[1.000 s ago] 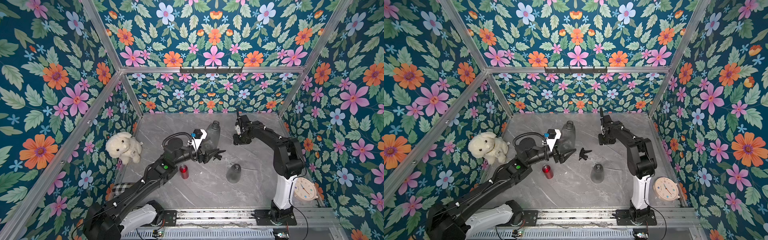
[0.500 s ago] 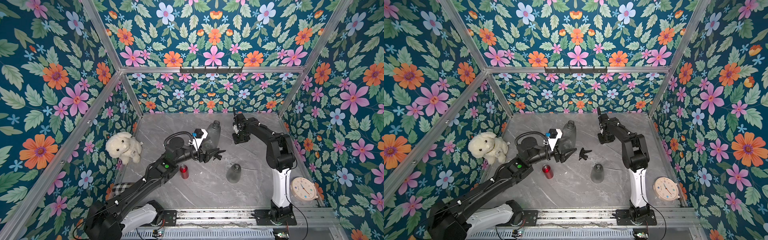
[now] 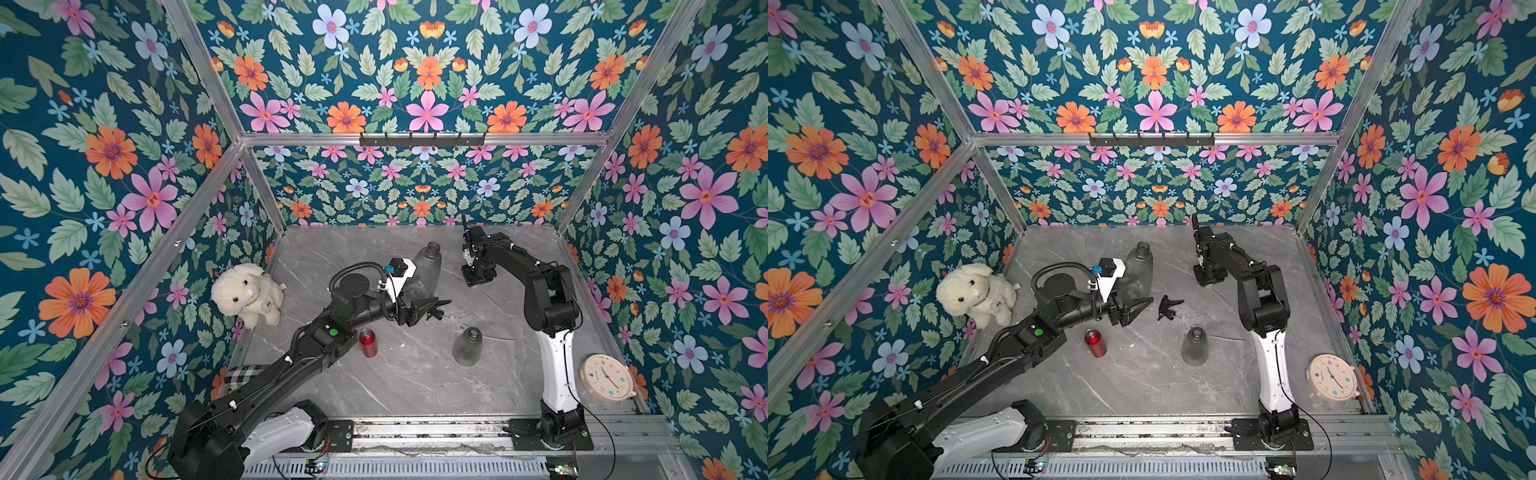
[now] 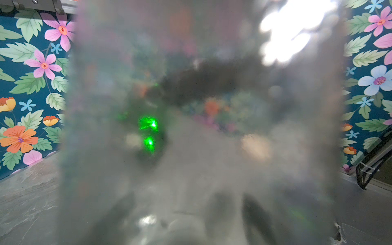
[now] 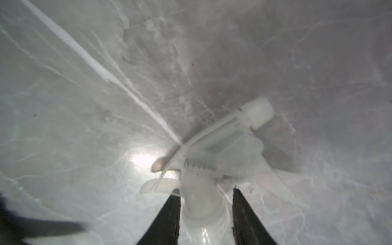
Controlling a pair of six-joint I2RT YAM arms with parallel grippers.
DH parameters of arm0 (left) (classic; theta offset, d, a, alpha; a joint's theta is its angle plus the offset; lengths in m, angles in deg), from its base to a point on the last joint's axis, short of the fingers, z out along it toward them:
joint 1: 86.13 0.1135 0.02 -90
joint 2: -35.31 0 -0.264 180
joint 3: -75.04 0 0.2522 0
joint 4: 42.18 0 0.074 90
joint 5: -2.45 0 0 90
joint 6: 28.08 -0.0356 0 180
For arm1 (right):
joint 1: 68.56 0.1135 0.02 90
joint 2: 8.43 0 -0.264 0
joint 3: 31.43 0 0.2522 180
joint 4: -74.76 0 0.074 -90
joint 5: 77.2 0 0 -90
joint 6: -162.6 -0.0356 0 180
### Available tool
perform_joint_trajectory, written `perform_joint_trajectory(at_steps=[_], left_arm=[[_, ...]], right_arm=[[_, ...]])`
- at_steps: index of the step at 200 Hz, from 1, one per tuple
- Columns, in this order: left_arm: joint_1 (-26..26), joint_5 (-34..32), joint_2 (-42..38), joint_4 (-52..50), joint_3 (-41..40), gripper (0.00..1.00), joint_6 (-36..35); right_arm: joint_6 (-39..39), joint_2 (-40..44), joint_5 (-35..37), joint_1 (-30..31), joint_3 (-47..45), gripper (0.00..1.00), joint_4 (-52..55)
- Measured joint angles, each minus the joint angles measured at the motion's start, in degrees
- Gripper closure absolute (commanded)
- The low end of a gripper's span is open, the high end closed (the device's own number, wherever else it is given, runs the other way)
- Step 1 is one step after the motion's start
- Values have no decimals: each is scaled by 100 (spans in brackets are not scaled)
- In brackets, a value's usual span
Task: Attach spray nozzles to spray bottles
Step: Pick up the spray nozzle from the center of the board.
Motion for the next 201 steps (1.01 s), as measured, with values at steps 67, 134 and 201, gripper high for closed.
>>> perform_joint_trajectory(at_steps=[67,134,201], left_arm=[[0,-63,-46,-15,-37,100,-33],[0,-232,-94,28,-153,100,-28],[0,-254,136,293,-216,100,107]], right_arm=[[35,-197,-2,0,192,69,96],[-76,629,-2,-17,-485,72,-374],[-372,3027,-2,85,-1222,72,-1764]])
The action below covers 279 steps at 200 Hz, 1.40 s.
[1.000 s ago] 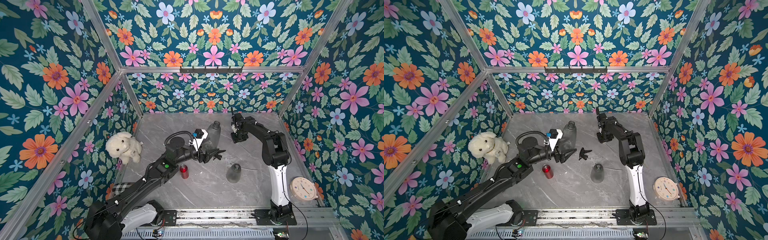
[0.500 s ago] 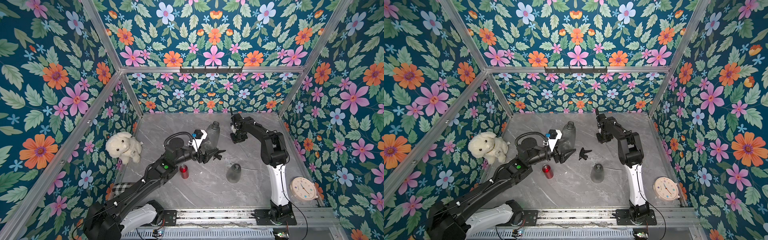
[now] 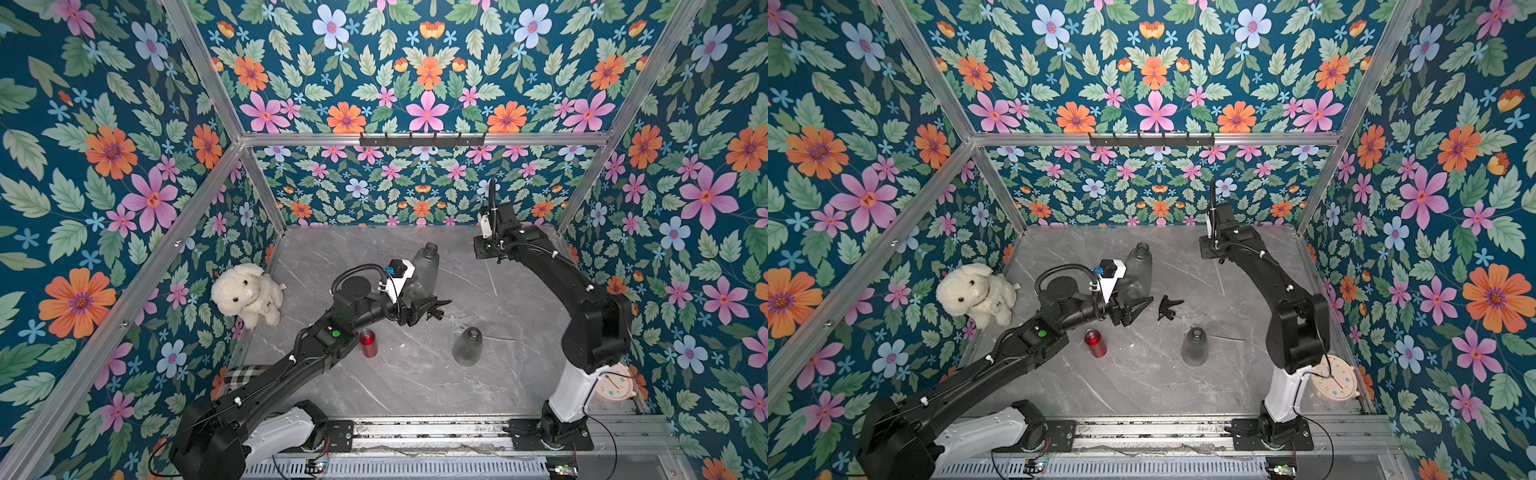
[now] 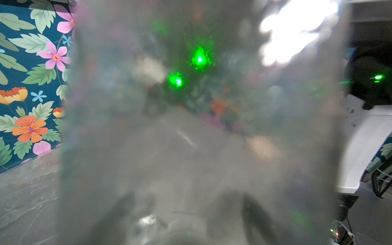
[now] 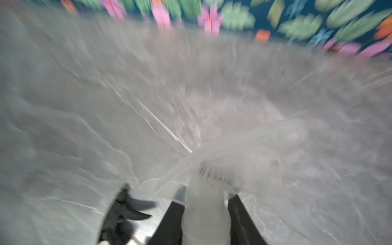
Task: Attach spray nozzles to spray bottles
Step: Pick up the spray nozzle from the center of the board, then insert the spray nozzle into the spray bottle.
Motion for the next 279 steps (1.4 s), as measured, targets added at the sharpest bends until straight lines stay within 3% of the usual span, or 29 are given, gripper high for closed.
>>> perform_joint_trajectory(at_steps=[41,110,181,279], left_arm=[[0,-55,61,385,-240,100,118],[-2,44,-175,1447,-1012,100,-33],[-2,503,168,1631,-929,100,-7],[-2,643,160,1764,-933,100,9]], right_arm=[[-236,1659,-170,699,-662,73,-1305],[-748,3224,-772,1346,-1657,73,-3410],[-1001,3388,-1762,1849,-1810,74,-5071],[-1714,3075,-2555,2006,-1572,75,-5683]])
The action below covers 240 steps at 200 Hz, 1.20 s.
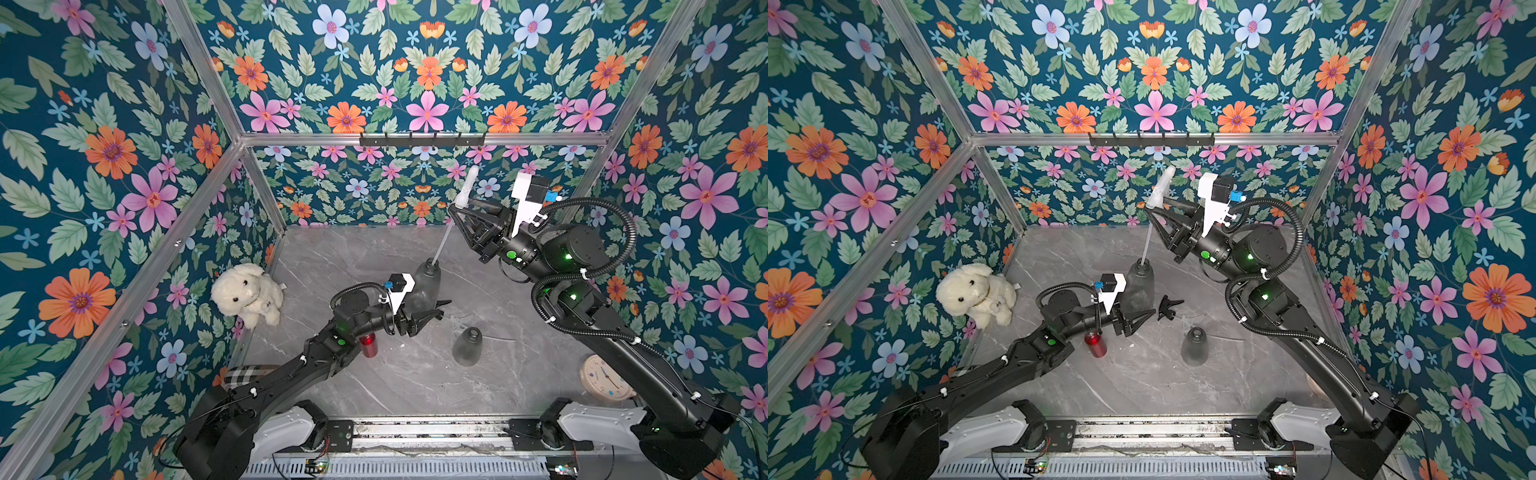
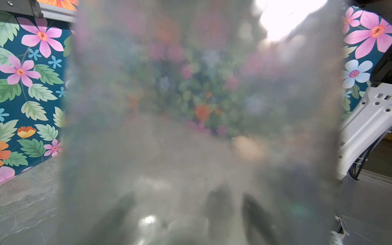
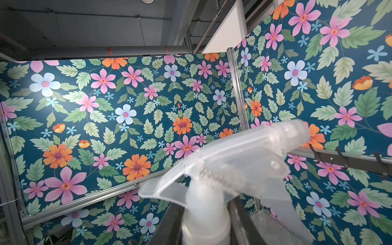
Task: Attach spray nozzles to spray bottles
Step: Insert the spray nozzle into the spray bottle.
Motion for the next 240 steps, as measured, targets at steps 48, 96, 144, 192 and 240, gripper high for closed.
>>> perform_joint_trajectory(at_steps=[48,96,144,192,240], left_arm=[[0,33,-83,2,22,100,-2],[0,101,-142,-20,28,100,-17],[0,-31,-286,7,68,100,-20],[0,-33,-341,37,129,100,-20],[-2,-50,-442,26,153,100,-17]], right_arm=[[-59,24,-81,87,-118,76,-31],[-55,50,-22,90,-76,76,33],[-223,70,-109,254,-450,73,278],[-223,101,-269,396,-850,72,435],[-221,177,-527,402,-1152,71,356]])
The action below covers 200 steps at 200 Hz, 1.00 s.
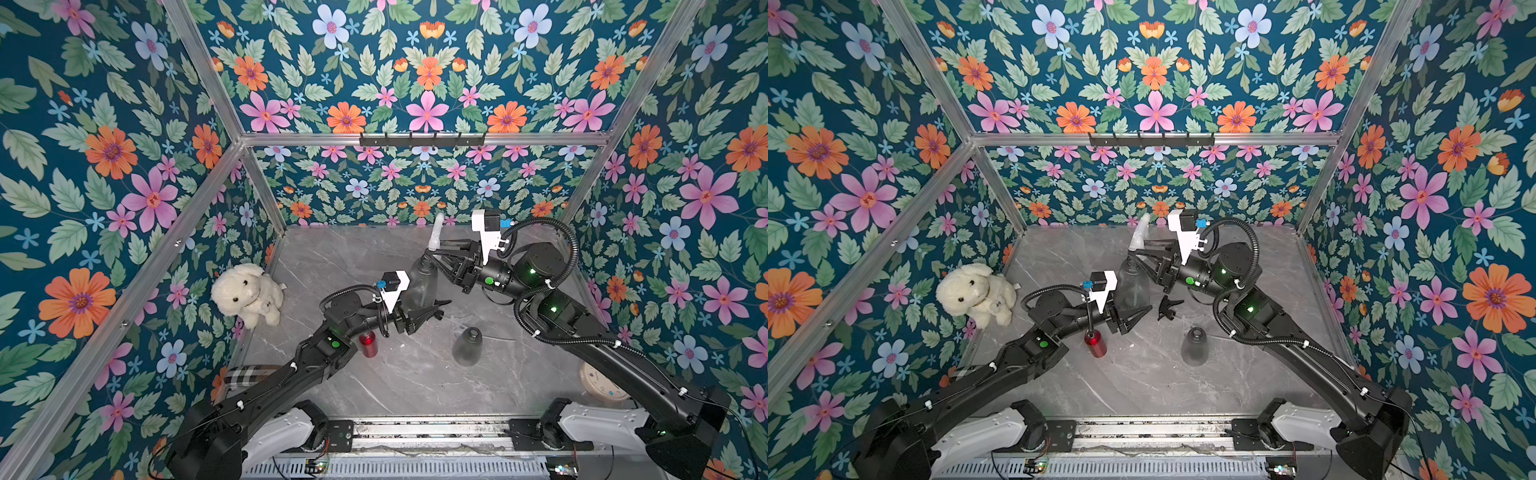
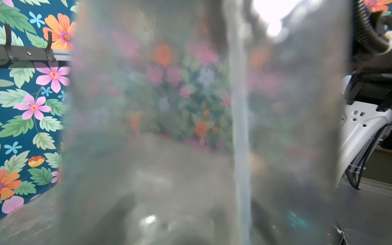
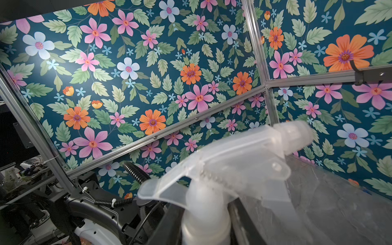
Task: Attach spray nozzles to spray bottles
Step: Insert the spray nozzle into the spray bottle.
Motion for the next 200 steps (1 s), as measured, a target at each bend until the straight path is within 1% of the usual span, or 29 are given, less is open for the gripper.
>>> perform_joint_trajectory(at_steps=[88,109,160,200], left_arm=[[-2,50,-61,37,31,100,24],[-2,122,-85,24,42,100,20],[-9,380,-160,-7,37,100,15],[-9,435,-238,-37,-28,100,11]], right_arm=[[17,-76,-358,-4,-13,71,-376],[26,-81,-476,-4,35,72,-345],[323,-59,-925,-4,197,72,-4],[476,-26,-1045,-4,175,69,74]])
